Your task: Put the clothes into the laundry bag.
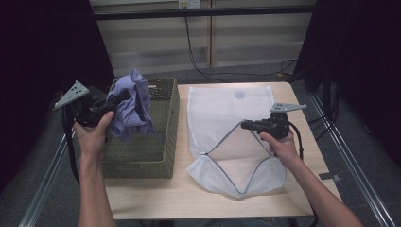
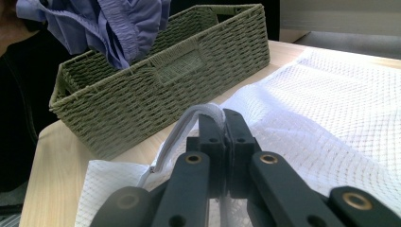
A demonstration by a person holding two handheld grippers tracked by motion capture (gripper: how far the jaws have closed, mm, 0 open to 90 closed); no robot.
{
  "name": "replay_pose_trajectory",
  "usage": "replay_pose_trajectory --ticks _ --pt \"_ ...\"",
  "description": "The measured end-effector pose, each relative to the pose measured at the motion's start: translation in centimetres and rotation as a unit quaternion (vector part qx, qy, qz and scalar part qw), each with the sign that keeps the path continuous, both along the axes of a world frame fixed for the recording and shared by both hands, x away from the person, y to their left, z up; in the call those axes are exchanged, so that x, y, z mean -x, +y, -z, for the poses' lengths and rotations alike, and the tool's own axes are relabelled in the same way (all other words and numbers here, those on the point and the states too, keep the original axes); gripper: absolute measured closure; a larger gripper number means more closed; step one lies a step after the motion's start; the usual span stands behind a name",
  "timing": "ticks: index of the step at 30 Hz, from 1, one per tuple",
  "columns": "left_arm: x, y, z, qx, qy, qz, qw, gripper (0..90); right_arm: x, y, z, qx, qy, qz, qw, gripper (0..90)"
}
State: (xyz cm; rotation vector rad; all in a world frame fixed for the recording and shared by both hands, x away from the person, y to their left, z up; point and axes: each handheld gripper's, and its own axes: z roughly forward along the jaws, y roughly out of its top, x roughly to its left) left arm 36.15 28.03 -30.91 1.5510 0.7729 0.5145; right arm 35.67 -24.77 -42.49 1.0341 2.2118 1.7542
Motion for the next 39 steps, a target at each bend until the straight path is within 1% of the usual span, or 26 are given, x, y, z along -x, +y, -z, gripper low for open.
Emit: replay_pose_trajectory --ticks 3,4,5,6,7,8,12,13,15,17,18,19,20,23,26,27,31,32,34,36,37,38,39 --pt "0.3 -0.1 -0.5 0.0 -0.008 -0.001 1.0 85.2 0.0 0.0 0.0 0.0 -0.002 -0.001 1.0 88.6" --pt "0.5 -0.1 -0.7 0.003 -0.012 -0.001 0.9999 85.2 0.0 0.0 0.0 0.0 -0.002 -0.001 1.0 88.5" --pt "0.6 0.0 -0.9 -0.003 -0.016 0.002 0.9999 85.2 0.0 0.0 0.0 0.0 -0.003 0.0 1.0 88.6" --pt "0.8 -0.1 -1.1 0.002 -0.019 -0.002 0.9998 85.2 0.0 -0.1 0.0 0.0 -0.003 0.0 1.0 88.6" --pt "1.0 -0.1 -1.4 0.006 -0.023 0.0 0.9997 85.2 0.0 -0.1 0.0 0.0 -0.002 0.001 1.0 88.6" --pt "1.2 -0.1 -1.6 0.002 -0.024 0.001 0.9997 85.2 0.0 -0.1 0.0 0.0 -0.002 0.001 1.0 88.6" --pt "1.7 -0.3 -2.3 0.01 -0.038 0.005 0.9992 85.2 0.0 -0.1 -0.1 -0.001 -0.001 0.001 1.0 88.6" --pt "1.8 -0.3 -2.4 0.004 -0.039 0.005 0.9992 85.2 0.0 -0.1 -0.1 -0.001 -0.002 0.001 1.0 88.6" --pt "2.0 -0.4 -2.6 0.005 -0.045 0.009 0.9989 85.2 0.0 -0.1 -0.1 -0.001 -0.002 0.0 1.0 88.6" --pt "2.4 -0.8 -3.2 0.008 -0.055 0.014 0.9984 85.2 0.0 -0.1 -0.1 -0.002 -0.001 0.001 1.0 88.6" --pt "2.4 -0.8 -3.2 0.008 -0.055 0.014 0.9984 85.2 0.0 -0.1 -0.1 -0.002 -0.001 0.001 1.0 88.6" --pt "2.6 -0.9 -3.5 0.007 -0.059 0.014 0.9981 85.2 0.0 -0.1 -0.1 -0.002 -0.002 0.0 1.0 88.6" --pt "2.7 -1.1 -3.6 0.013 -0.06 0.013 0.998 85.2 0.0 -0.1 -0.1 -0.002 -0.002 0.001 1.0 88.6" --pt "3.4 -1.3 -4.4 0.008 -0.073 0.024 0.997 85.2 0.0 -0.1 -0.1 -0.001 -0.003 0.001 1.0 88.6" --pt "3.8 -1.4 -5.0 0.01 -0.08 0.031 0.9962 85.2 0.1 -0.1 -0.1 -0.001 -0.004 0.001 1.0 88.6" --pt "4.1 -1.4 -5.3 0.007 -0.085 0.033 0.9958 85.2 0.1 -0.1 -0.1 -0.002 -0.002 0.001 1.0 88.6" --pt "4.5 -1.7 -5.7 0.012 -0.09 0.036 0.9952 85.2 0.1 -0.2 -0.2 -0.002 -0.005 0.0 1.0 88.6" --pt "4.8 -1.8 -6.1 0.006 -0.096 0.04 0.9946 85.1 0.1 -0.2 -0.2 -0.002 -0.005 0.0 1.0 88.6" --pt "5.0 -2.0 -6.3 0.009 -0.099 0.043 0.9941 85.2 0.1 -0.1 -0.1 -0.002 -0.003 0.001 1.0 88.6" --pt "5.4 -2.3 -6.6 0.019 -0.103 0.051 0.9932 85.1 0.1 -0.1 -0.1 -0.002 -0.003 0.0 1.0 88.6" --pt "5.6 -2.4 -6.8 0.01 -0.106 0.052 0.9929 85.2 0.1 -0.1 -0.1 -0.002 -0.003 0.0 1.0 88.6" --pt "5.8 -2.7 -7.0 0.013 -0.107 0.053 0.9927 85.1 0.1 -0.1 -0.1 -0.002 -0.003 0.0 1.0 88.6" --pt "5.9 -2.8 -7.1 0.009 -0.11 0.057 0.9923 85.1 0.1 -0.1 -0.1 -0.002 -0.003 0.0 1.0 88.6"
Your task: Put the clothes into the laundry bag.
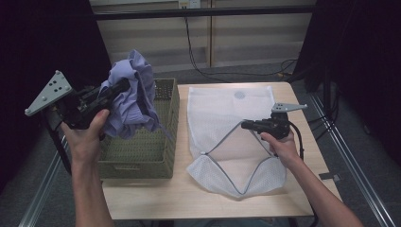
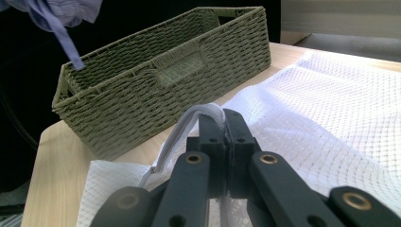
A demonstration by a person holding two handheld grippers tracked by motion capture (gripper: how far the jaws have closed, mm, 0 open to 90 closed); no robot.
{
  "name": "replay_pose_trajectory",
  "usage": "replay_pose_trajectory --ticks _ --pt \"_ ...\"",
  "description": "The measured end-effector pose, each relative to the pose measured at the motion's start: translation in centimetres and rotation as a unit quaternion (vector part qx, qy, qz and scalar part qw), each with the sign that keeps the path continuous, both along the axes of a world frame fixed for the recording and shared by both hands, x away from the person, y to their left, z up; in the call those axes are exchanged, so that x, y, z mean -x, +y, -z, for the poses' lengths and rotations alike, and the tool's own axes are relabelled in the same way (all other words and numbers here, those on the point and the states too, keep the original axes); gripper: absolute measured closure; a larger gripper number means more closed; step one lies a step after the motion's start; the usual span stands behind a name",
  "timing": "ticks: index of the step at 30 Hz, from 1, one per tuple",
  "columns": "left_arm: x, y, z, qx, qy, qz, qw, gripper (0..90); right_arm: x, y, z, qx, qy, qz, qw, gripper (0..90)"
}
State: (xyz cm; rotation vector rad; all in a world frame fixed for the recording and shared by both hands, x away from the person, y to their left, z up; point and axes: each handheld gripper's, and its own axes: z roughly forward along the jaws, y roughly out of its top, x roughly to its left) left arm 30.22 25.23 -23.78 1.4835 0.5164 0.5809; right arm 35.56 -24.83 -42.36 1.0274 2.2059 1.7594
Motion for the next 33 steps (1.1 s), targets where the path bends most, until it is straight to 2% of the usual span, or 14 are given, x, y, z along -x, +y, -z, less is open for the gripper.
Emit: replay_pose_trajectory --ticks 3,4,8,9,13,17,20,23,24,25,26,30,31,33 --pt "0.7 -0.8 -0.6 -0.01 -0.003 0.0 0.9999 85.1 0.0 0.0 0.0 0.0 -0.001 0.001 1.0 88.6" --pt "1.2 -1.4 -1.0 -0.009 -0.01 0.013 0.9998 85.1 0.0 0.0 0.0 0.0 -0.001 0.0 1.0 88.6" --pt "1.4 -2.2 -1.2 -0.013 -0.013 0.028 0.9994 85.1 0.0 0.0 0.0 0.002 -0.001 -0.002 1.0 88.6" --pt "1.4 -2.6 -1.2 -0.004 -0.007 0.042 0.9991 85.1 0.0 0.1 0.0 0.002 -0.001 -0.002 1.0 88.6" --pt "1.1 -3.3 -1.0 0.004 0.0 0.058 0.9983 85.0 0.0 0.1 0.0 0.001 -0.001 -0.003 1.0 88.6" --pt "0.9 -4.5 -0.8 -0.011 0.002 0.074 0.9972 85.1 0.0 0.0 0.0 0.0 -0.002 -0.001 1.0 88.6" --pt "0.8 -5.5 -0.7 -0.013 0.005 0.083 0.9965 85.1 0.0 0.0 0.0 0.0 -0.002 -0.002 1.0 88.6" --pt "0.9 -6.4 -0.6 -0.004 0.012 0.088 0.9961 85.1 0.0 0.0 0.0 0.0 -0.002 -0.002 1.0 88.6" --pt "1.0 -6.8 -0.6 -0.009 0.011 0.091 0.9958 85.0 0.0 0.0 0.0 0.0 -0.001 -0.002 1.0 88.7" --pt "1.0 -7.2 -0.6 -0.014 0.011 0.095 0.9953 85.1 0.0 0.0 0.0 -0.001 -0.001 -0.001 1.0 88.6" --pt "1.1 -7.6 -0.6 -0.008 0.013 0.099 0.995 85.0 0.0 0.0 0.0 -0.001 -0.002 -0.001 1.0 88.7" --pt "1.3 -8.5 -0.5 -0.021 0.013 0.118 0.9927 84.9 0.0 0.0 0.0 -0.001 -0.001 -0.001 1.0 88.7" --pt "1.3 -8.8 -0.5 -0.013 0.017 0.121 0.9924 85.0 0.0 0.0 0.0 -0.001 -0.001 -0.002 1.0 88.7" --pt "1.3 -9.0 -0.4 -0.027 0.013 0.126 0.9915 84.9 0.0 0.0 0.0 0.0 -0.001 -0.003 1.0 88.7"
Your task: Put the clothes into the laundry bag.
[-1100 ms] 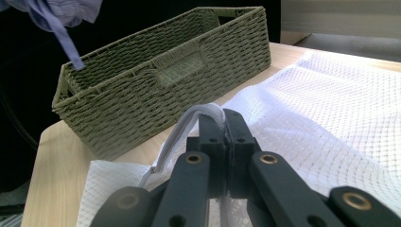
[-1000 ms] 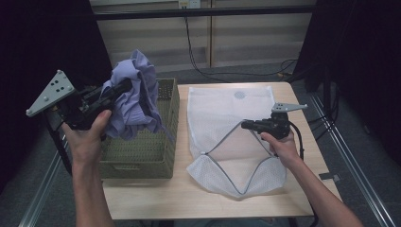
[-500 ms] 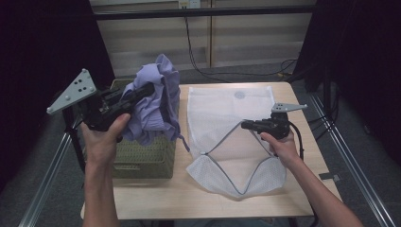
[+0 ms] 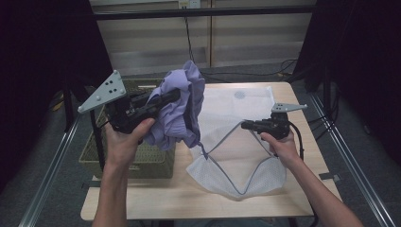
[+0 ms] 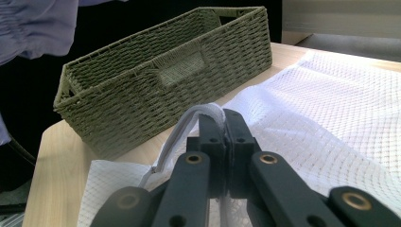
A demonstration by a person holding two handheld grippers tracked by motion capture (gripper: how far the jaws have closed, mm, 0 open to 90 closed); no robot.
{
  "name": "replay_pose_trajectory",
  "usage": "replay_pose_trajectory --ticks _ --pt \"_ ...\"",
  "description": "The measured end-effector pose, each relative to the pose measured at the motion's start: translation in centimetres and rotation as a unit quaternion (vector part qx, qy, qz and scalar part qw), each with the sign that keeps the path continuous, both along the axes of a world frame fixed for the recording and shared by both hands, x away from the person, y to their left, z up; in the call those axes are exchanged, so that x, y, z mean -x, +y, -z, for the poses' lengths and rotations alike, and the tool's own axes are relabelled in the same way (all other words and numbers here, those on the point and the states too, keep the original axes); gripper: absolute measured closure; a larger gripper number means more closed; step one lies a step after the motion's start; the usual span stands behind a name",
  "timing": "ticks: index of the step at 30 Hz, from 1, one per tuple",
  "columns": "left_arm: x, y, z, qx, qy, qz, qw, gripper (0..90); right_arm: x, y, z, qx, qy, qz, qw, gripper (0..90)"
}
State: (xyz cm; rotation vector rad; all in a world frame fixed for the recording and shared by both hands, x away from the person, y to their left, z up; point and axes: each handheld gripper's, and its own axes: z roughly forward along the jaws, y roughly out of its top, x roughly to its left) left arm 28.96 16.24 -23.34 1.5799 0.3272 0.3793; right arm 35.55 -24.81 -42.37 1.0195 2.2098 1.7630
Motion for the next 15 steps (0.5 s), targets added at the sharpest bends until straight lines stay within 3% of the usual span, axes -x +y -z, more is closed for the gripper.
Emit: replay_pose_trajectory --ticks 8,15 --pt "0.5 -1.8 0.5 -0.006 0.007 0.027 0.9996 84.8 0.0 -0.1 0.0 -0.003 -0.004 -0.002 1.0 88.7" --pt "0.7 -3.9 1.1 -0.029 0.013 0.055 0.998 84.9 0.1 -0.1 -0.1 -0.004 -0.004 -0.003 1.0 88.7"
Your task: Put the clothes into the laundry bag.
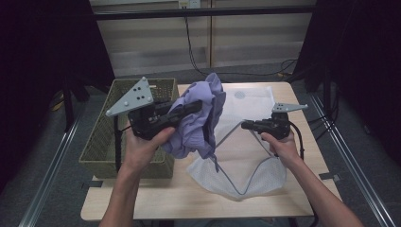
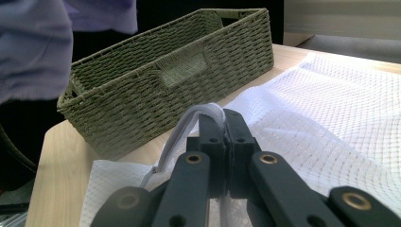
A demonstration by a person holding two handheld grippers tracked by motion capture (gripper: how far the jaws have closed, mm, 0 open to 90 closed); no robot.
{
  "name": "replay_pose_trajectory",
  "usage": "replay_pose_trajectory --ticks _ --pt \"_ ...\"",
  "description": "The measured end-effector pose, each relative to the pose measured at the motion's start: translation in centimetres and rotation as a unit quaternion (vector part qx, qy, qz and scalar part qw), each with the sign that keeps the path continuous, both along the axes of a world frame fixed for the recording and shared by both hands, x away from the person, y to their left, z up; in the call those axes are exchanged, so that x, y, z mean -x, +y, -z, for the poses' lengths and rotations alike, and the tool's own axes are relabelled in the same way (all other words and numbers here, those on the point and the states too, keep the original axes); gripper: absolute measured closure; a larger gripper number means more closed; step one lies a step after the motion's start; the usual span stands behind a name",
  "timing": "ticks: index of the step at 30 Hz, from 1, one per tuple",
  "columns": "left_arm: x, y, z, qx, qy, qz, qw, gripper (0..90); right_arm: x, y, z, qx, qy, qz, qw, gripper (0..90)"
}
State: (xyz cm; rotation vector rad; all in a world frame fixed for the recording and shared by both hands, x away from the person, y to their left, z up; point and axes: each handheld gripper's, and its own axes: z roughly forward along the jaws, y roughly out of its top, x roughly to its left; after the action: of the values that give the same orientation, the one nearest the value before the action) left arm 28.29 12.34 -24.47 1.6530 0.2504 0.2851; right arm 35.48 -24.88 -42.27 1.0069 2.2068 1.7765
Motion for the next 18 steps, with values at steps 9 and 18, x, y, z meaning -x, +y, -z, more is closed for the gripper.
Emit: replay_pose_trajectory --ticks 9,18 --pt "-0.3 -2.8 1.6 -0.018 0.024 0.022 0.9993 84.8 0.0 0.0 0.0 -0.001 0.0 -0.004 1.0 88.7" --pt "-0.3 -4.6 2.6 -0.029 0.038 0.051 0.9975 84.8 0.0 0.0 0.0 -0.003 0.002 -0.003 1.0 88.7"
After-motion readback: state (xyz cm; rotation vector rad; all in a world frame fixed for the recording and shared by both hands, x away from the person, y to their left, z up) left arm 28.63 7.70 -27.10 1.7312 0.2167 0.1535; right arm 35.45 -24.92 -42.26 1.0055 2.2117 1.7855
